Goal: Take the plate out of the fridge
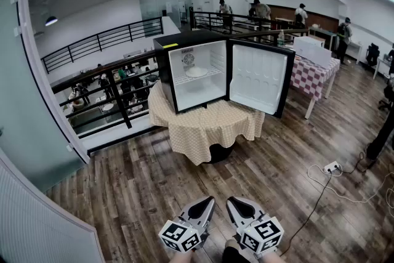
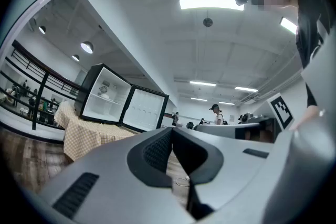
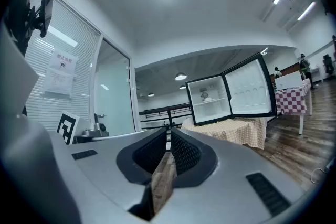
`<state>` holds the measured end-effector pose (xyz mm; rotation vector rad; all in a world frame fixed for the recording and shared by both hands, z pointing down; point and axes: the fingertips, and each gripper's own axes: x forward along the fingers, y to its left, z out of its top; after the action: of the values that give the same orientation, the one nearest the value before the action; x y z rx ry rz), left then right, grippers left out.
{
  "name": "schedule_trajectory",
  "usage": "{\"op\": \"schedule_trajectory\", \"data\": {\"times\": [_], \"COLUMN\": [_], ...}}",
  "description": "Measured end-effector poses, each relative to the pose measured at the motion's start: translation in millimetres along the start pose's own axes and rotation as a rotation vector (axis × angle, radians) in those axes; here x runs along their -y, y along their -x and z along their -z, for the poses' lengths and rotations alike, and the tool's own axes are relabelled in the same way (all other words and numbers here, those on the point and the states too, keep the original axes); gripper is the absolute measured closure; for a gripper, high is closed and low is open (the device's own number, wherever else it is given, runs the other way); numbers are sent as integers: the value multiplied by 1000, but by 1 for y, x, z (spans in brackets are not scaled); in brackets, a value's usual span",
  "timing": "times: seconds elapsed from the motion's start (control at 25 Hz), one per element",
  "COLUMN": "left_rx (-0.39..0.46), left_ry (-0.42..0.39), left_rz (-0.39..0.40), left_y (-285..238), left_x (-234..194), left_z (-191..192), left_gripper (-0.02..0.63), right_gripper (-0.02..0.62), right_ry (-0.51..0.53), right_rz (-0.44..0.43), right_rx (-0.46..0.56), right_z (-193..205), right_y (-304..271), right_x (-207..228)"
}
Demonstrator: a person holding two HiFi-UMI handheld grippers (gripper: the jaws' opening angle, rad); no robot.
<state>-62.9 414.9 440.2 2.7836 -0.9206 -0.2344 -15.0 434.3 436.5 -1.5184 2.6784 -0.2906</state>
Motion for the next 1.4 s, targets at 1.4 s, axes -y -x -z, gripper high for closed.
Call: {"op": "schedule_trajectory", "data": {"times": [1.4], "left_rx": [-23], "left_ry": [-38], "left_rz": [-172], "left_y": [-203], "left_x": [-113], "left_z": [-1], "left_gripper": [597], "right_gripper": [546], "right_ry": [-66], "right_rz": [-83], "right_rx": [4], "right_z": [-35], "right_y": [-138], "right_x": [194]}}
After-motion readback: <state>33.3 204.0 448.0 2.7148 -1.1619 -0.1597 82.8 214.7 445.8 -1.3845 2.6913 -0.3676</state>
